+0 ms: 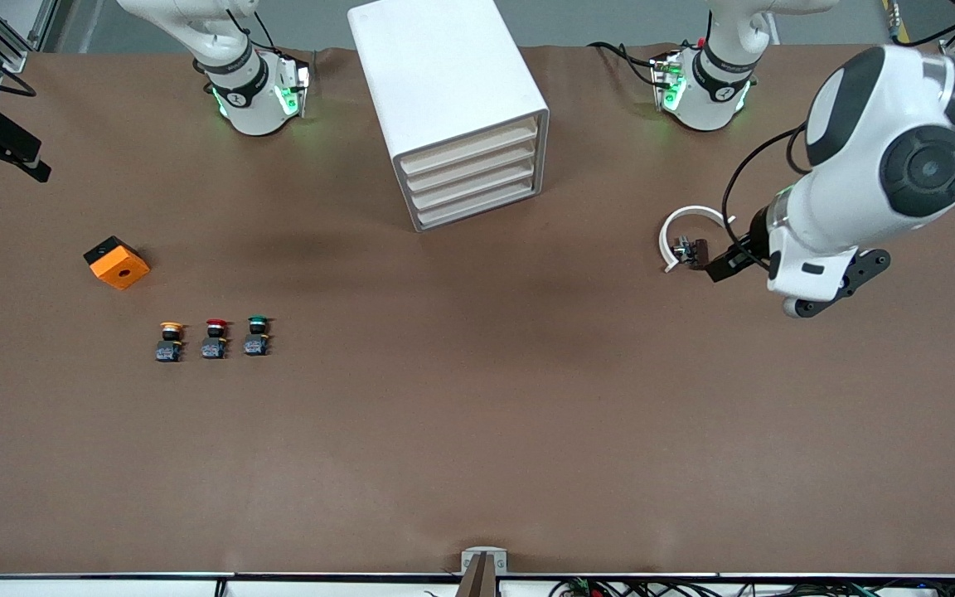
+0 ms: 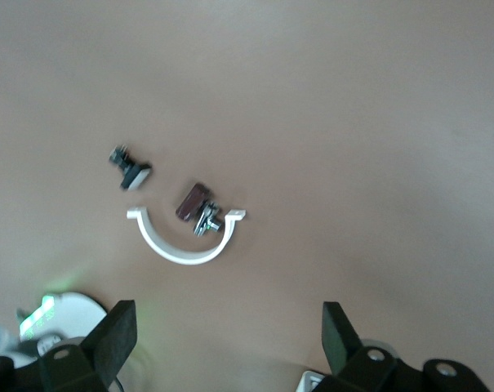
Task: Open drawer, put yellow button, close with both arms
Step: 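Move the left gripper from rest toward the white drawer cabinet, then reach the left gripper to the top drawer while the right gripper reaches the yellow button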
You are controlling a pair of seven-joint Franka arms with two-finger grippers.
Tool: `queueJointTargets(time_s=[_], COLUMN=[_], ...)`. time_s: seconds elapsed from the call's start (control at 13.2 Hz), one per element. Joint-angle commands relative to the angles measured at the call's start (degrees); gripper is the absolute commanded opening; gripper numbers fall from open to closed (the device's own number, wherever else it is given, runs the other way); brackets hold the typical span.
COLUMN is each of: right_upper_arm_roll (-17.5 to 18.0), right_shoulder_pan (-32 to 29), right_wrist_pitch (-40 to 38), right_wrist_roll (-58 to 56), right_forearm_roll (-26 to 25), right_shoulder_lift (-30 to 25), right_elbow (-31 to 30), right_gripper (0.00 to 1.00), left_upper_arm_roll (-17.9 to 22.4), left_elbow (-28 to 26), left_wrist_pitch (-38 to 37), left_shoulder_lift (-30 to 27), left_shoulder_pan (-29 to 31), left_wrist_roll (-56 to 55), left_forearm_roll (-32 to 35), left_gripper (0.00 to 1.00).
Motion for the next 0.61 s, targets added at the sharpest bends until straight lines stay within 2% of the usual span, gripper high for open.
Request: queueJointTargets(time_s=[0.0,0.08,0.15,0.23,0.45,0.53], right_upper_arm_roll=[0.6,0.6,0.8,1.0,0.9,0.8], right_shoulder_pan=[-1.2,-1.0,-0.7,-0.7,-1.4,-1.5], right_wrist_pitch=[0.6,0.8,0.4,0.0,0.8,0.7], right_wrist_roll=[0.6,0.1,0.2,-0.1,-0.1,-0.2], right_forearm_roll=[0.5,0.5,0.1,-0.3,-0.1,-0.4], right_shoulder_lift=[0.6,2.3,6.8,9.3,14.6,16.6], right_elbow=[0.8,0.8,1.4,3.9,5.7,6.4], right_gripper=[1.00,1.00,1.00,1.00,1.00,1.00], left_upper_arm_roll=[0.0,0.0,0.1,0.1,0.0,0.0], left_elbow=[4.9,4.9,4.8,4.7,5.2,5.2], left_wrist_pitch=[-5.0,-5.8,-6.3,-6.5,-10.6,-11.5], left_shoulder_lift=[4.4,4.8,4.9,5.5,9.1,10.3], left_shoulder_pan=[0.0,0.0,0.5,0.2,-3.4,-3.5], left_wrist_roll=[-6.2,-8.7,-13.3,-19.1,-35.7,-41.4], left_forearm_roll=[-1.9,-4.3,-8.0,-10.6,-11.5,-13.7], left_gripper=[1.00,1.00,1.00,1.00,1.00,1.00])
